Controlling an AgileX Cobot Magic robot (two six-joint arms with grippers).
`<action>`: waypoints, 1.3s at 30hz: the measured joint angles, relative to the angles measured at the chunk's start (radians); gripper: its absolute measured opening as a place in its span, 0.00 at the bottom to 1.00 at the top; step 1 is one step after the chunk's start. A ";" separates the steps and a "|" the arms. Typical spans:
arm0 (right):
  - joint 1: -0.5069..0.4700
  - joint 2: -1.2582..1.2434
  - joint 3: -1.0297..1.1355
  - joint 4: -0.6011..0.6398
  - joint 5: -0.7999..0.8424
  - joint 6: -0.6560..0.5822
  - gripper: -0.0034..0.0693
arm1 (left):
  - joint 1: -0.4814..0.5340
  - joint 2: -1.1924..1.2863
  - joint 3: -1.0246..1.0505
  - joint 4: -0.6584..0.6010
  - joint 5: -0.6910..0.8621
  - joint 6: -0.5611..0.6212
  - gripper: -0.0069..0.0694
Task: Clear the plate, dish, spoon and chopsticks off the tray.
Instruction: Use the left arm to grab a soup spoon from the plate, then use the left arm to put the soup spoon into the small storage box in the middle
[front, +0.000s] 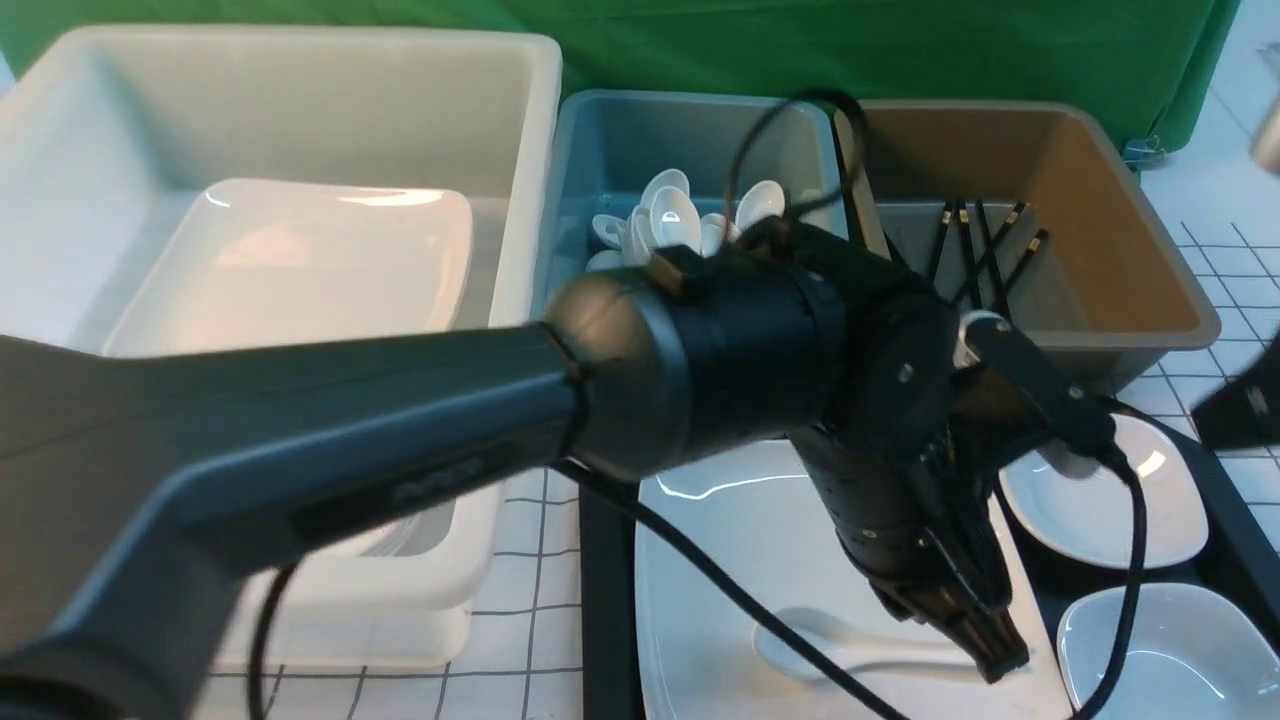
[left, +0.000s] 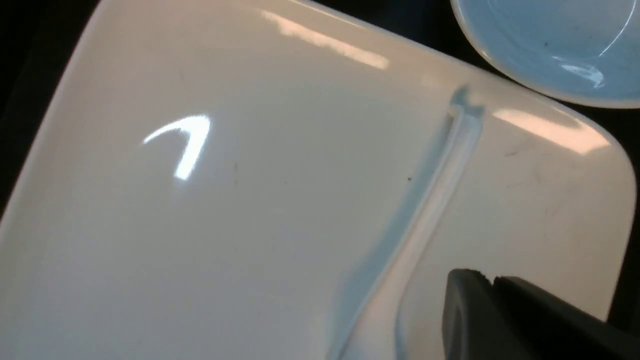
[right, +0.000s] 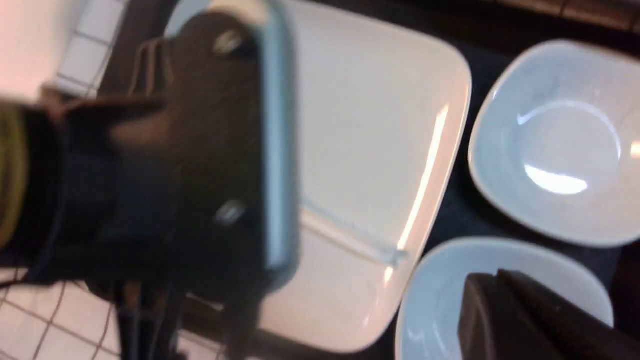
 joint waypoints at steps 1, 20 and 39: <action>0.000 -0.020 0.025 -0.001 -0.003 0.004 0.06 | -0.004 0.012 0.000 0.003 -0.007 0.018 0.28; 0.000 -0.216 0.100 -0.002 0.017 0.019 0.07 | -0.010 0.148 -0.007 0.051 -0.055 0.123 0.45; 0.000 -0.306 0.100 0.243 -0.335 -0.266 0.09 | 0.214 -0.032 -0.254 0.070 -0.102 -0.099 0.22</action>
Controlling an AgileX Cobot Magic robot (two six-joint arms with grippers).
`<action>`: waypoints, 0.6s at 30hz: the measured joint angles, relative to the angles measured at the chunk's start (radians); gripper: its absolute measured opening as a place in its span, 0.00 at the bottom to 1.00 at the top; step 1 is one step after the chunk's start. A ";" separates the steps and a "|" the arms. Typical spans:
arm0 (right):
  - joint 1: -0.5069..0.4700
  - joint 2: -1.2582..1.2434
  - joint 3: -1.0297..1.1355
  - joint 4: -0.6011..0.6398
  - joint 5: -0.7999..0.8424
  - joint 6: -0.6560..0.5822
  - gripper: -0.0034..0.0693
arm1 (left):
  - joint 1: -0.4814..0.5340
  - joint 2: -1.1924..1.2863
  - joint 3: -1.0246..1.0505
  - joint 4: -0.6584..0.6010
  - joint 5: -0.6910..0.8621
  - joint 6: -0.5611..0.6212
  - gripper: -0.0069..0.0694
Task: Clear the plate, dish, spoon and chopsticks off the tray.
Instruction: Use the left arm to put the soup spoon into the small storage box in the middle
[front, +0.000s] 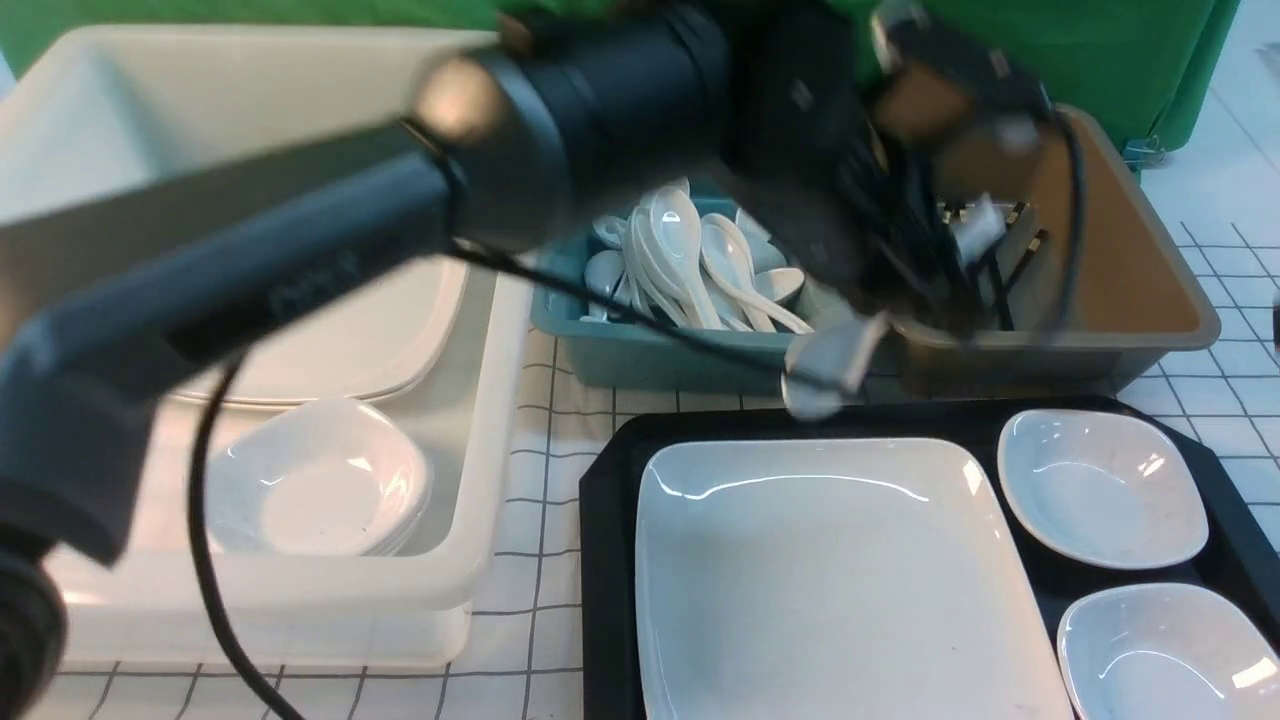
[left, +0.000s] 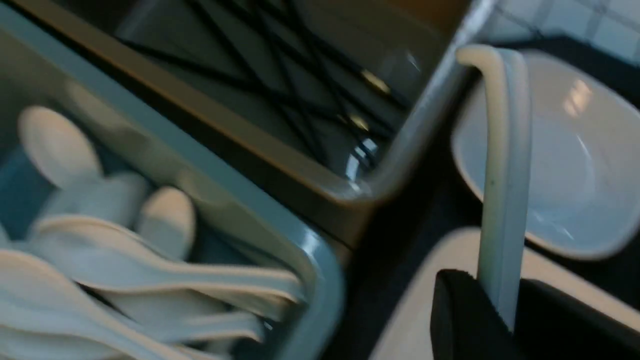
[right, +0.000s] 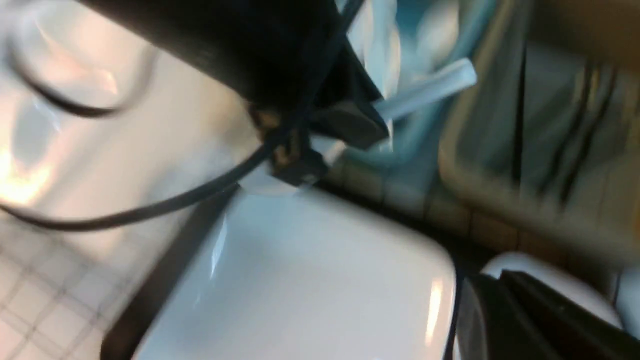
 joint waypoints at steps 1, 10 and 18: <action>0.000 -0.006 0.000 0.051 -0.052 -0.060 0.09 | 0.025 0.000 -0.004 -0.006 -0.043 -0.003 0.22; 0.000 0.068 0.000 0.187 -0.286 -0.213 0.10 | 0.186 0.074 -0.006 -0.046 -0.332 -0.068 0.22; 0.001 0.112 0.002 0.188 -0.261 -0.244 0.10 | 0.241 0.172 -0.006 -0.048 -0.395 -0.148 0.32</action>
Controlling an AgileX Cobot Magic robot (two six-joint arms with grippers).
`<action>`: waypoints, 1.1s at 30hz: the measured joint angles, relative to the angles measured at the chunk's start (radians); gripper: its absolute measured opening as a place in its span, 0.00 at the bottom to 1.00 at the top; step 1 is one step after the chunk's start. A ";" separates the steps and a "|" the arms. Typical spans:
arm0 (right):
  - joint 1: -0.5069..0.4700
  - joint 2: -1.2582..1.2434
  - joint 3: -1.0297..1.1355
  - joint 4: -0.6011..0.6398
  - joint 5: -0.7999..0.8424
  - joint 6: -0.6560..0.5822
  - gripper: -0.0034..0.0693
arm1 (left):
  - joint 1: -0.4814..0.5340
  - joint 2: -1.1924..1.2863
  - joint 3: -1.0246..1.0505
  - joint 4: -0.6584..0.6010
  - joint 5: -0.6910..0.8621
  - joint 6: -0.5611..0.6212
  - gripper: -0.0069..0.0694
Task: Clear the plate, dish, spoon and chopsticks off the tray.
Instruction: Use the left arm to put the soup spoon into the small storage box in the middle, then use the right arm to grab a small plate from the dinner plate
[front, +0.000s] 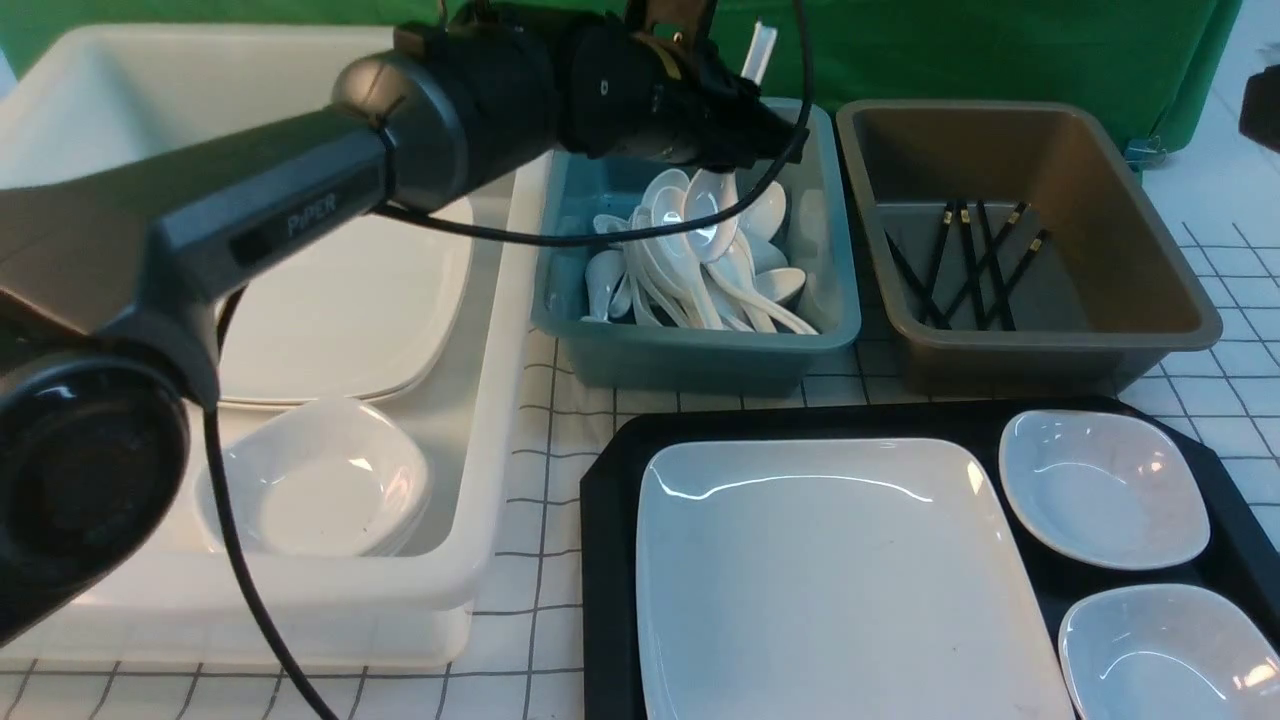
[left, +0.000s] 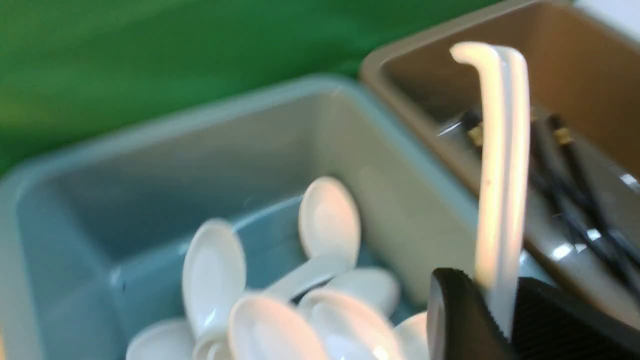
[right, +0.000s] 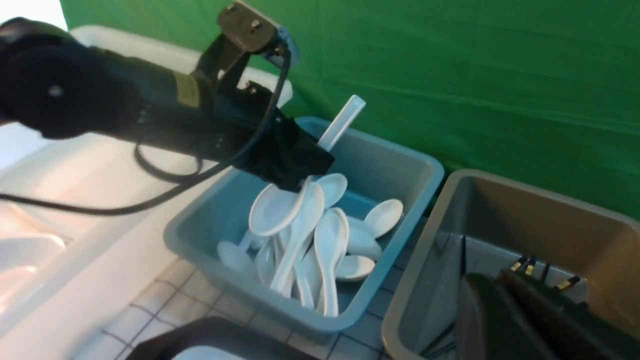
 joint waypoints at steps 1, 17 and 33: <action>0.000 0.000 0.000 0.001 0.014 -0.009 0.10 | 0.009 0.019 0.000 0.000 0.003 -0.019 0.39; 0.000 0.011 0.000 -0.317 0.248 0.327 0.10 | -0.027 -0.226 -0.001 -0.078 0.578 0.062 0.25; 0.268 0.228 0.234 -0.690 0.431 0.622 0.68 | -0.335 -0.437 0.327 -0.050 0.738 0.173 0.09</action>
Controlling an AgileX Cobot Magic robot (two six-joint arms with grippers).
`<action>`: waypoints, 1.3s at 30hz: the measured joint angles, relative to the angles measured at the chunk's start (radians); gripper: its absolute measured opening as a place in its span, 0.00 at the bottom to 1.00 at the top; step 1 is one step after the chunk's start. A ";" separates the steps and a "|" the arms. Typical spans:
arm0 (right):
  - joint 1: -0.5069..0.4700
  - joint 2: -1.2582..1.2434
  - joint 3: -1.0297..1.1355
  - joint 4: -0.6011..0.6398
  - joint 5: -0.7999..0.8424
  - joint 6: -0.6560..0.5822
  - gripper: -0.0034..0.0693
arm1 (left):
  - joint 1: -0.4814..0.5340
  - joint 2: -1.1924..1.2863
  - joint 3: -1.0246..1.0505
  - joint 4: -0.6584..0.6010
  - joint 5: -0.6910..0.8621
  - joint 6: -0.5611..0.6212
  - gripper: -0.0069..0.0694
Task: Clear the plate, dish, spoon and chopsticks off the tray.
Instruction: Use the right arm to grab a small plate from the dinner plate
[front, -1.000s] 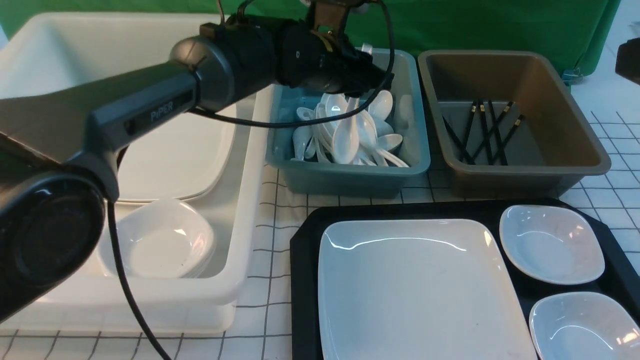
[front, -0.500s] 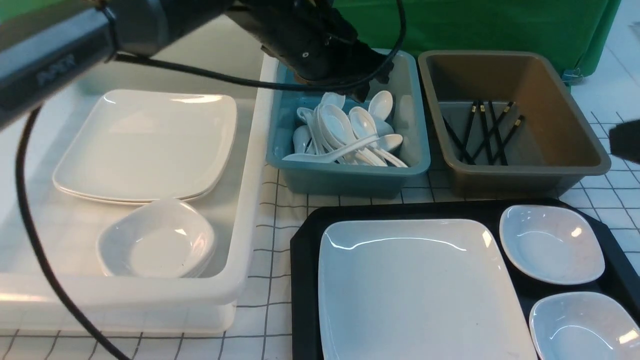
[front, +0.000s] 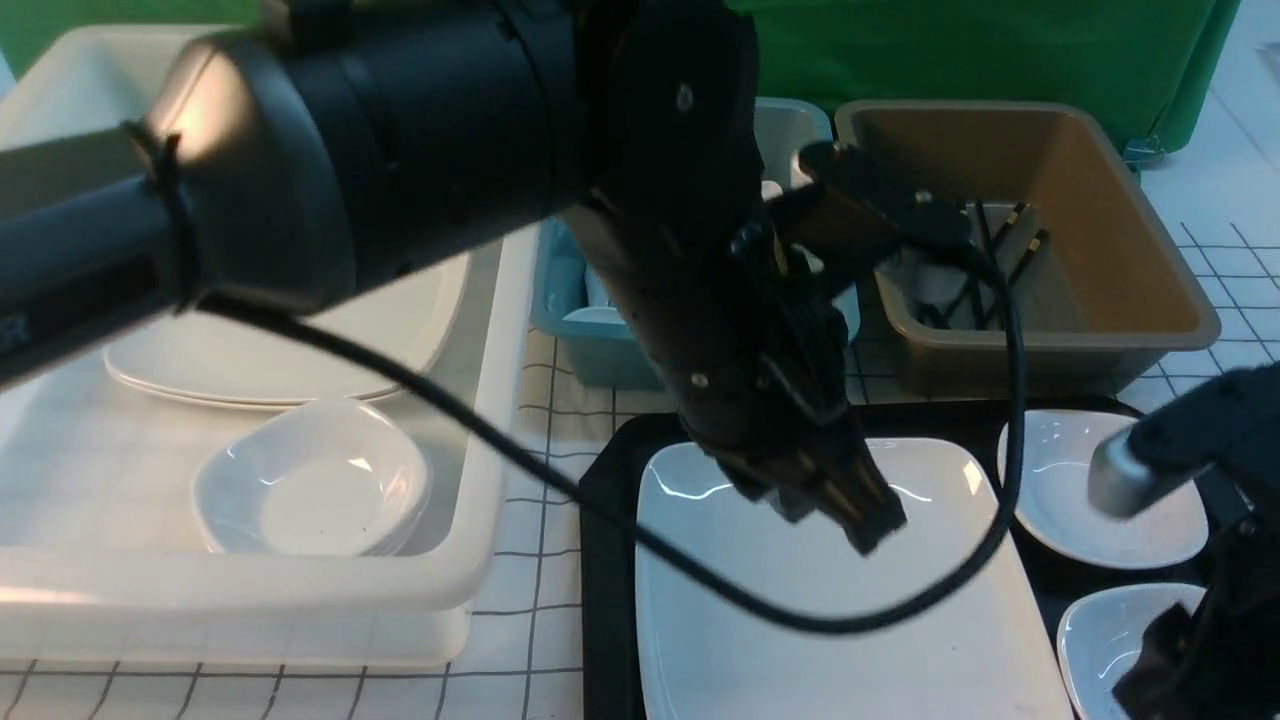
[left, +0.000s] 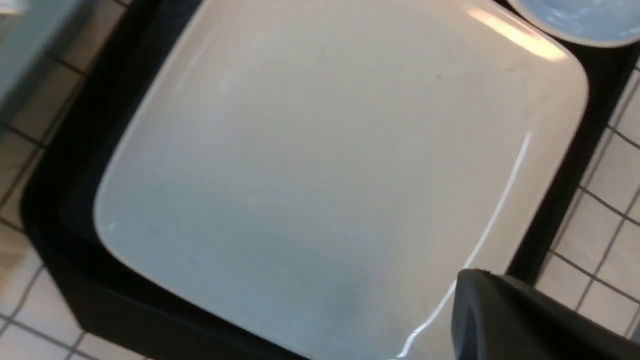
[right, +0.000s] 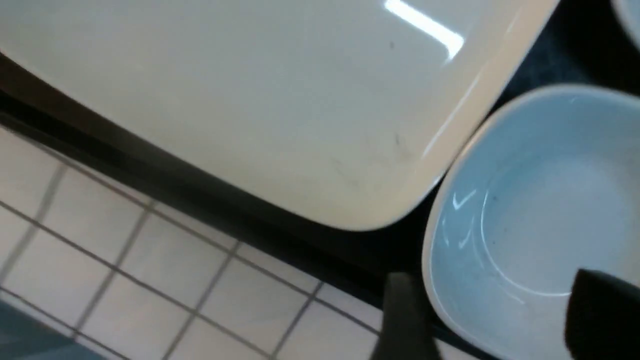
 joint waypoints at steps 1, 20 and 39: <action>0.018 0.010 0.034 -0.031 -0.026 0.032 0.75 | -0.011 -0.022 0.031 -0.010 -0.025 0.001 0.09; 0.046 0.200 0.161 -0.106 -0.276 0.099 0.83 | -0.020 -0.190 0.261 -0.243 -0.274 0.172 0.09; 0.050 0.220 0.158 -0.153 -0.254 0.099 0.30 | -0.020 -0.190 0.261 -0.225 -0.283 0.179 0.09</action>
